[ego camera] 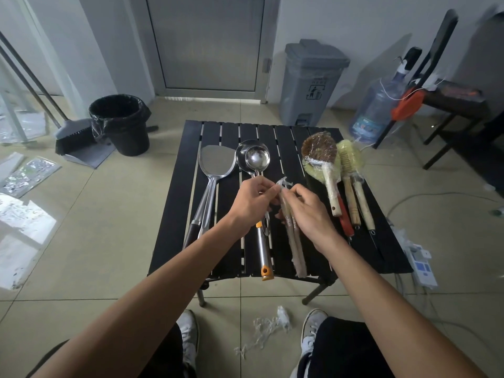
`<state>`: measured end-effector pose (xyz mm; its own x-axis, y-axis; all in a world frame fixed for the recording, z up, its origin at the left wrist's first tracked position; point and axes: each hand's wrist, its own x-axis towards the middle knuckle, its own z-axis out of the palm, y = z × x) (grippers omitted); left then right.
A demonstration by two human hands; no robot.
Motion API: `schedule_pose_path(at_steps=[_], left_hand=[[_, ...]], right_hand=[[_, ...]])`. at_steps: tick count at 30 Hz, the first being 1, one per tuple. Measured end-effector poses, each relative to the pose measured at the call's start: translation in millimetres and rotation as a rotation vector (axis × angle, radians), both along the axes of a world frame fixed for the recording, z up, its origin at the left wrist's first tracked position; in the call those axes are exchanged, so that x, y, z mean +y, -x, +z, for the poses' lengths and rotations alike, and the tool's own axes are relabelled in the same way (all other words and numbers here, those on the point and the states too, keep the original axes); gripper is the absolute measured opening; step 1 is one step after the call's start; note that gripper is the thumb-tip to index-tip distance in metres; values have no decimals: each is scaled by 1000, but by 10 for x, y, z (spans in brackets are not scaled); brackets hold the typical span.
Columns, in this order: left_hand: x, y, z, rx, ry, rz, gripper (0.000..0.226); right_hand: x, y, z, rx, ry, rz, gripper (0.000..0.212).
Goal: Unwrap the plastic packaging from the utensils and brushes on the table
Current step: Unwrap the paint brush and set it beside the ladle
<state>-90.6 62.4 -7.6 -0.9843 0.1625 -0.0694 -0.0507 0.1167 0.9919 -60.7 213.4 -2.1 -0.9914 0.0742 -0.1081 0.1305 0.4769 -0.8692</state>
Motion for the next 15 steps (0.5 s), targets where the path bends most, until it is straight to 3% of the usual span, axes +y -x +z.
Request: schedule_pose_path(at_steps=[6, 15], left_hand=[[-8, 79, -12, 33, 63, -53, 10], [-33, 184, -58, 45, 126, -58, 19]], right_hand=[[75, 165, 17, 94, -35, -7, 17], [110, 317, 33, 126, -7, -18, 8]])
